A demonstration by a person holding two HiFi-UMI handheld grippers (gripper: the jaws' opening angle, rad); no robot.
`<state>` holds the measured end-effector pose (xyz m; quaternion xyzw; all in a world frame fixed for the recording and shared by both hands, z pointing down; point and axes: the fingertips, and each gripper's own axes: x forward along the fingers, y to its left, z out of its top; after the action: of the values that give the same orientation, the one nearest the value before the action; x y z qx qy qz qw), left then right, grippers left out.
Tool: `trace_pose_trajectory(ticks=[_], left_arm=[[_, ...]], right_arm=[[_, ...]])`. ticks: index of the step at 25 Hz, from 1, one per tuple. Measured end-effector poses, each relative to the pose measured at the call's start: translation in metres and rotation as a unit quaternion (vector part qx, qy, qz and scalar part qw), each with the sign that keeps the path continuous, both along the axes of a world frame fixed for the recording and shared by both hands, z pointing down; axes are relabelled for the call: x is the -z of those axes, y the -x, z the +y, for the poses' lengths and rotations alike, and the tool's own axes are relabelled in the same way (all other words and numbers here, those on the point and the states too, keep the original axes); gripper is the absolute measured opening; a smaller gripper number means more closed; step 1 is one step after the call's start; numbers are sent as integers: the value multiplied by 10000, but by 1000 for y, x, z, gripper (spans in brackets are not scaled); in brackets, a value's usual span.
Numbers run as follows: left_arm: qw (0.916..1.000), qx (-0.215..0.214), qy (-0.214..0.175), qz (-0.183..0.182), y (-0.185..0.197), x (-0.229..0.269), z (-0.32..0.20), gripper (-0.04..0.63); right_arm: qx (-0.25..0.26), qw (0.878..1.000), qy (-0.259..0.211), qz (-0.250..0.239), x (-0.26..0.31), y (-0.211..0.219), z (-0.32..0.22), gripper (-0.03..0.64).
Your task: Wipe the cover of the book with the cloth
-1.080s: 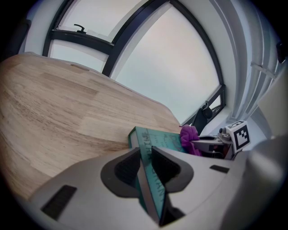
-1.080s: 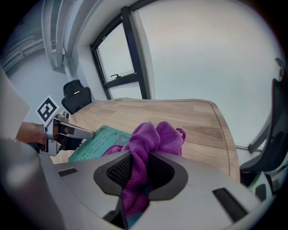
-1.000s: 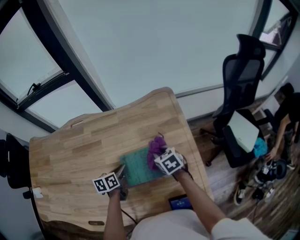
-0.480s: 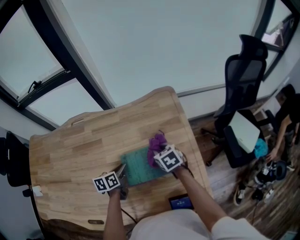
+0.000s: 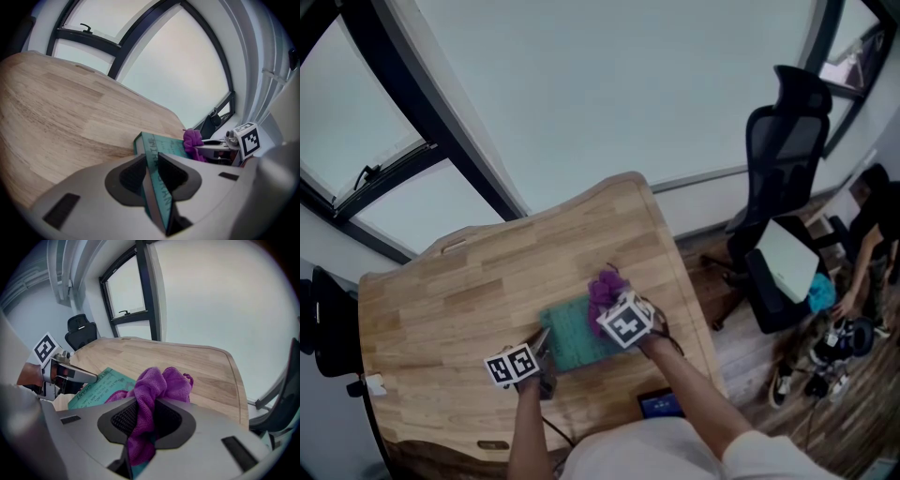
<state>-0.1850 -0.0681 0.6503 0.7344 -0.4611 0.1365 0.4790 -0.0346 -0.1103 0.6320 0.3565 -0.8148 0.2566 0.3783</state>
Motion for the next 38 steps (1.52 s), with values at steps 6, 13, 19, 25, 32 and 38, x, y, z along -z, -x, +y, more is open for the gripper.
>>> trace_pose_trajectory(ticks=[6, 13, 19, 25, 32, 38], left_arm=[[10000, -1, -5, 27, -1, 0, 0, 77], [10000, 3, -15, 44, 0, 0, 0, 77], [10000, -16, -29, 22, 0, 0, 0, 77], [10000, -14, -37, 18, -1, 1, 0, 77], [10000, -34, -37, 3, 0, 1, 0, 77], [10000, -27, -49, 6, 0, 1, 0, 77]], right_arm=[[199, 9998, -14, 15, -1, 17, 7, 87], [396, 9992, -6, 27, -4, 31, 13, 87], [611, 9981, 30, -9, -4, 48, 18, 87], [753, 9971, 35, -46, -2, 61, 20, 87], [812, 9967, 61, -27, -3, 64, 20, 87], [878, 9961, 60, -39, -2, 69, 21, 87]])
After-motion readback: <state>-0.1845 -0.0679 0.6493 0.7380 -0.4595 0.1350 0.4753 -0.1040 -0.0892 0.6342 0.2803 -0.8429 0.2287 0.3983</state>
